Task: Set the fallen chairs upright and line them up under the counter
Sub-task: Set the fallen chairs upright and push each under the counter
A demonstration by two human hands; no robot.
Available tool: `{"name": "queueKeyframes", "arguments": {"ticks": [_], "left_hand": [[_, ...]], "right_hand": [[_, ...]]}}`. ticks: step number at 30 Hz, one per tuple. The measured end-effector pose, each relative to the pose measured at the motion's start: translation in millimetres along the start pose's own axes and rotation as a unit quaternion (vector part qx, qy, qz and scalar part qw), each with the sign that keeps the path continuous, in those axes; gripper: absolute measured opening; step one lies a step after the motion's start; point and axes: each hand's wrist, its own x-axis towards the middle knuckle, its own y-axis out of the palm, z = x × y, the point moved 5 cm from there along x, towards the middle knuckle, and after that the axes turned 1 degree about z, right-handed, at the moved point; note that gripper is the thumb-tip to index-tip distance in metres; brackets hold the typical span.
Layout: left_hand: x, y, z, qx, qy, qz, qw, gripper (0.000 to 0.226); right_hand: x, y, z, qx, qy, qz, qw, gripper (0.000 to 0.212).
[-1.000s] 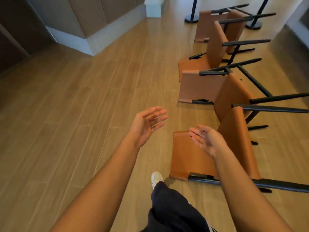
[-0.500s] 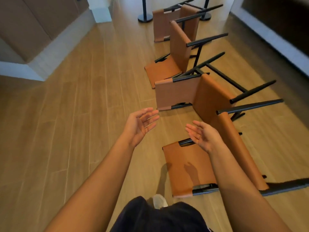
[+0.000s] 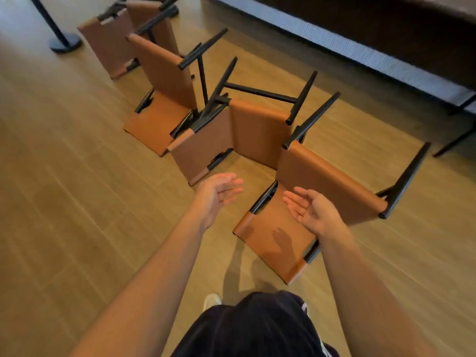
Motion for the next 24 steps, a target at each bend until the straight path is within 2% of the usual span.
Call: {"name": "queueKeyframes", "arguments": {"ticks": [4,8,15,19,24], "left_hand": [[7.5,-4.4,-1.8,0.021,-0.029,0.052,0.998,0.025],[16.3,1.0,6.4,0.024,-0.055,0.065,0.996,0.025],[29.9,23.6,29.3,0.057,-0.068,0.108,0.99,0.026],[35.8,29.1,49.3,0.15,-0.063,0.13,0.978,0.021],[35.9,29.8,71.7,0.28,-0.065,0.199,0.937,0.015]], "right_hand": [[-15.2,-13.7,-25.0,0.076,-0.009,-0.044,0.996,0.026],[-26.2,-26.4,-38.3,0.113,-0.035,-0.072,0.99,0.028],[-33.3,-46.3,-39.0,0.113,-0.06,-0.094,0.987,0.031],[-32.6,-53.1,-46.0,0.112,-0.071,-0.113,0.985,0.032],[-24.0,-55.6,-68.3,0.115,-0.082,-0.132,0.981,0.03]]}}
